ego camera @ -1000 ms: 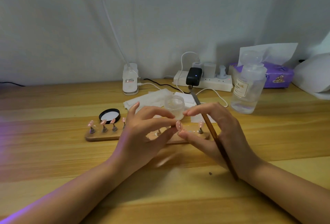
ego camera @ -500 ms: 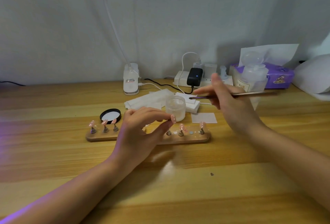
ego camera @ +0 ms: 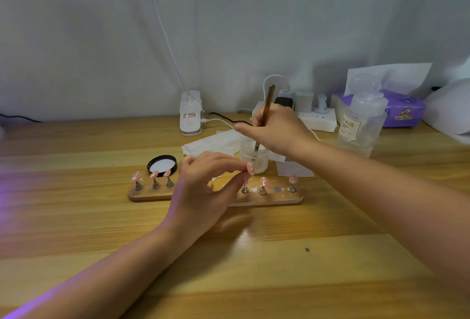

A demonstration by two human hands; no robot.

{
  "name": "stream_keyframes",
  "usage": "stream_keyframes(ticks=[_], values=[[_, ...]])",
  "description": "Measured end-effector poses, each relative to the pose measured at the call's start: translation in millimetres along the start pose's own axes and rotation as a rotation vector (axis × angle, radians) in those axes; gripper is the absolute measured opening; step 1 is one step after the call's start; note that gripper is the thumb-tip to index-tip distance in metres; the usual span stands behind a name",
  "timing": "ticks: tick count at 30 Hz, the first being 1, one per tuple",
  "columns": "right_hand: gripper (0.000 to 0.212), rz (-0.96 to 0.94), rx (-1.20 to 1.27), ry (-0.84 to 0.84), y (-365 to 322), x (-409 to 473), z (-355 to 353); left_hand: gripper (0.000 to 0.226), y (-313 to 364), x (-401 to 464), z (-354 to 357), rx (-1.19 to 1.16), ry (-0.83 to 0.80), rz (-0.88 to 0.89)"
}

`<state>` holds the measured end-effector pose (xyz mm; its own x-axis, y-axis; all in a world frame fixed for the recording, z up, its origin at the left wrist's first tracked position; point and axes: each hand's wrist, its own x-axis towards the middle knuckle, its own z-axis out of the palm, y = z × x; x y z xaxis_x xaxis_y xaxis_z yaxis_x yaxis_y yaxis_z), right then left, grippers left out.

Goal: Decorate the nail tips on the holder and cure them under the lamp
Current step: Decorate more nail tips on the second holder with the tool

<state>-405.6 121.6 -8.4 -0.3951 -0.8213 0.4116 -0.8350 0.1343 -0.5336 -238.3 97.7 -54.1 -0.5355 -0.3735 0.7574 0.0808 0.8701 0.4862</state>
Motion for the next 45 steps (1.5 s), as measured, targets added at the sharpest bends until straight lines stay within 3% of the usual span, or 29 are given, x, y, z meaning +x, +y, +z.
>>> stream_keyframes(ticks=[5, 9, 14, 19, 25, 29, 33, 45], values=[[0.044, 0.035, 0.142, 0.070, -1, 5, -9, 0.017, 1, 0, 0, 0.008, 0.014, -0.008], [0.042, 0.179, 0.328, 0.187, 7, 8, -24, 0.019, 1, 0, 0, -0.002, 0.012, 0.001], [0.040, 0.353, 0.469, 0.214, 21, 1, -29, 0.021, 0, -1, 0, 0.010, 0.007, -0.006], [0.040, 0.372, 0.464, 0.230, 28, -9, -34, 0.019, 0, -1, -1, 0.018, 0.001, -0.016], [0.040, 0.363, 0.488, 0.390, 25, -23, -44, 0.019, -1, -1, 0, 0.016, 0.010, -0.004], [0.040, 0.114, 0.603, 0.367, 8, -62, -39, 0.019, -3, -1, 1, 0.031, 0.009, 0.007], [0.027, -0.244, 0.310, 0.408, 9, -109, -14, 0.018, -7, -2, 2, 0.048, 0.000, 0.015], [0.050, -0.391, 0.260, 0.447, 6, -112, 0, 0.015, -9, -3, 2, 0.078, -0.019, -0.005]])
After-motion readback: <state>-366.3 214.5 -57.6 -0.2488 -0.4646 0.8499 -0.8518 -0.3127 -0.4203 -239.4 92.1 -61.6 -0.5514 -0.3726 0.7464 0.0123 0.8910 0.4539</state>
